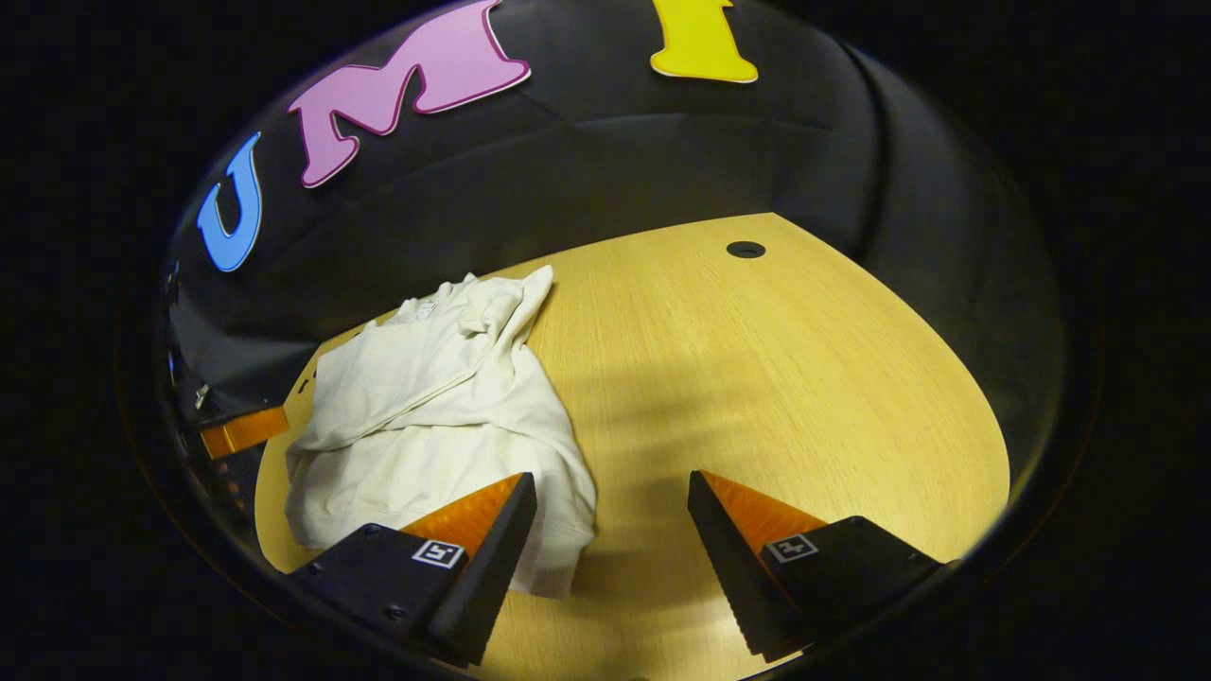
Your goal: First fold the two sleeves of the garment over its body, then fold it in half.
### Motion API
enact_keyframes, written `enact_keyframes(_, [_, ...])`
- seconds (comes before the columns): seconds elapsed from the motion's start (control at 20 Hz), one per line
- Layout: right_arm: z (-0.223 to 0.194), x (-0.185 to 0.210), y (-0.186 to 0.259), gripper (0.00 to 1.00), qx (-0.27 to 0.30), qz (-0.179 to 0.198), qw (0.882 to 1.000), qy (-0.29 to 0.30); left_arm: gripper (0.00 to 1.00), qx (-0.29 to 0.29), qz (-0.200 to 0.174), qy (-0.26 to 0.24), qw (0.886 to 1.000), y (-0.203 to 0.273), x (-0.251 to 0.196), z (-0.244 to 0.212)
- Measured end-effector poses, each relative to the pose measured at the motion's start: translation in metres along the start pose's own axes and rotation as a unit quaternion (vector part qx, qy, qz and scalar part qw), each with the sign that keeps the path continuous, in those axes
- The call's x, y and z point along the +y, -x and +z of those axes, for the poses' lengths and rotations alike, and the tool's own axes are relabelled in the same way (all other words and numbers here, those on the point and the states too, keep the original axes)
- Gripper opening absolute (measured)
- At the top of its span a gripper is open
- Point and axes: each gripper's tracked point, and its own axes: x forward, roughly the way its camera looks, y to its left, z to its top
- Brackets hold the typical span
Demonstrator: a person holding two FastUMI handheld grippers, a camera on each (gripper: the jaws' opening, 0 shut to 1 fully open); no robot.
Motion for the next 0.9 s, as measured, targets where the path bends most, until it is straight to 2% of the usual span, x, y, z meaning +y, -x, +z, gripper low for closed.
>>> enact_keyframes(0.15, [-0.013, 0.015, -0.01, 0.99, 0.014, 0.004, 1.0, 0.014, 0.98, 0.026, 0.022, 0.039, 0.999, 0.018, 0.032, -0.04])
enact_keyframes(0.3, [-0.028, 0.025, -0.019, 0.99, 0.035, 0.007, 0.999, 0.024, 0.98, 0.045, 0.048, 0.048, 0.997, 0.024, 0.052, -0.07])
enact_keyframes(0.65, [-0.037, 0.032, -0.026, 0.99, 0.036, -0.019, 0.997, 0.06, 0.98, 0.082, 0.065, 0.098, 0.99, 0.013, 0.061, -0.115])
enact_keyframes(0.8, [-0.041, 0.032, -0.03, 0.99, 0.039, -0.035, 0.994, 0.099, 0.98, 0.091, 0.081, 0.083, 0.989, 0.009, 0.061, -0.124])
enact_keyframes(0.9, [-0.041, 0.034, -0.029, 1.0, 0.036, -0.04, 0.994, 0.099, 0.99, 0.087, 0.09, 0.069, 0.99, 0.008, 0.06, -0.125])
